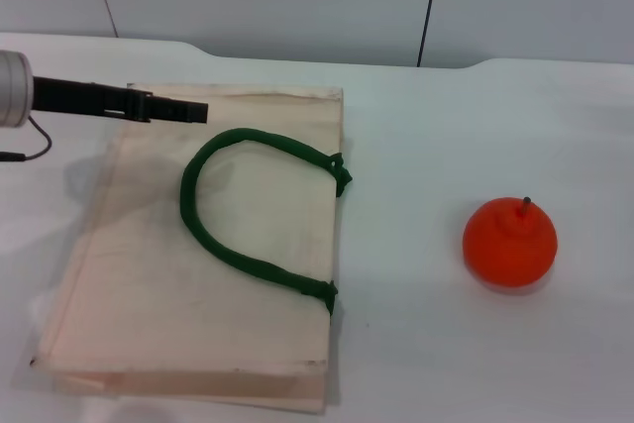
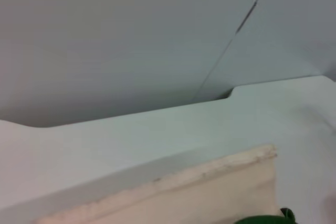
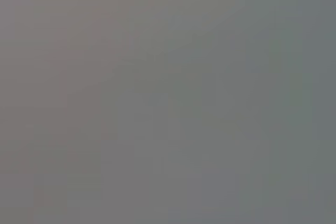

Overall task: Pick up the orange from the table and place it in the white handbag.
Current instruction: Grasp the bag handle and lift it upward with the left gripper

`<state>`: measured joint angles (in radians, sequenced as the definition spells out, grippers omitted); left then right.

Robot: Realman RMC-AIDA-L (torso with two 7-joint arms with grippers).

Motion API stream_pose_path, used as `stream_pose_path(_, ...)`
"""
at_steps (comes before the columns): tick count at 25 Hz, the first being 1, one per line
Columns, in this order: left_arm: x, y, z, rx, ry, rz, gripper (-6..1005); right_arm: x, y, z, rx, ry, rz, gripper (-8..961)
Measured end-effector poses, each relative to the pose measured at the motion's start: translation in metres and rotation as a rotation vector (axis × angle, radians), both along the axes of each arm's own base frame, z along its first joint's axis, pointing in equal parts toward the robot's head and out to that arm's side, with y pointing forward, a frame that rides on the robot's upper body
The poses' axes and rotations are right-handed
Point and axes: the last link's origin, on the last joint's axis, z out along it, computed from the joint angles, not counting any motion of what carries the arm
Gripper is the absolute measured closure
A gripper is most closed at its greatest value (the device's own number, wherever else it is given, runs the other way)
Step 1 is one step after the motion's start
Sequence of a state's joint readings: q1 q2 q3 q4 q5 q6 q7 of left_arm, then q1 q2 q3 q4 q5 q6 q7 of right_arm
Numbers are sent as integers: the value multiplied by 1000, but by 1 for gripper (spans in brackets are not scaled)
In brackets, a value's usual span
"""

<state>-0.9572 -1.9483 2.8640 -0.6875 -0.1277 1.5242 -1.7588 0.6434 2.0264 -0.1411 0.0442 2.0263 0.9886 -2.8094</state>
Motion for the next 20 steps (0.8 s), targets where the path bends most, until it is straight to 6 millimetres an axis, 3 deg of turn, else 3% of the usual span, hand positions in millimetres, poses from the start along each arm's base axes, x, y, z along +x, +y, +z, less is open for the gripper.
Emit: stream_pose_path(20, 7, 18, -49, -69, 93, 2, 197, -2, 1, 0, 0, 0, 5, 81)
